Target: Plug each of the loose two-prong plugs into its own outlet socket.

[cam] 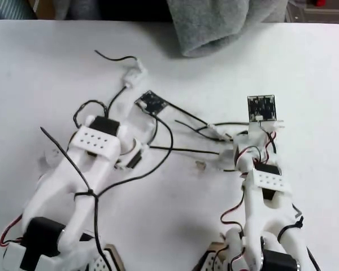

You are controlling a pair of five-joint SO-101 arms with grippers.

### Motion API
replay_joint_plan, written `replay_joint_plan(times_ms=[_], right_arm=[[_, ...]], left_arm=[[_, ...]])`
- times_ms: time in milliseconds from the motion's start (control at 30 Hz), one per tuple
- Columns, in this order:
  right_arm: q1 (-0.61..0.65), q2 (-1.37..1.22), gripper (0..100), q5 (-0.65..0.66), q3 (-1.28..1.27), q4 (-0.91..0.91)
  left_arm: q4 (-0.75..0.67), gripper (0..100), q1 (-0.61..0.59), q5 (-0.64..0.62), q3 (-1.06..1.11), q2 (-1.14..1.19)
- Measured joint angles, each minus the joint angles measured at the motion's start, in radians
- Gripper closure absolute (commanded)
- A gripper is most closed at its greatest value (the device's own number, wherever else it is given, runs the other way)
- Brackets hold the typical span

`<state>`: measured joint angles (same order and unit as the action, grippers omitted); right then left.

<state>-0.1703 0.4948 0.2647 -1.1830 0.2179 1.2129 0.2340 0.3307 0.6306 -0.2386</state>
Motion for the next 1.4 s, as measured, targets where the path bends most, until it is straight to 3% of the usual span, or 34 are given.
replay_joint_plan(times_ms=[1400], right_arm=[[0.0,0.0,98.0,0.0,0.0,0.0]], left_arm=[[-0.244,98,-0.057,0.048,0.198,-0.021]])
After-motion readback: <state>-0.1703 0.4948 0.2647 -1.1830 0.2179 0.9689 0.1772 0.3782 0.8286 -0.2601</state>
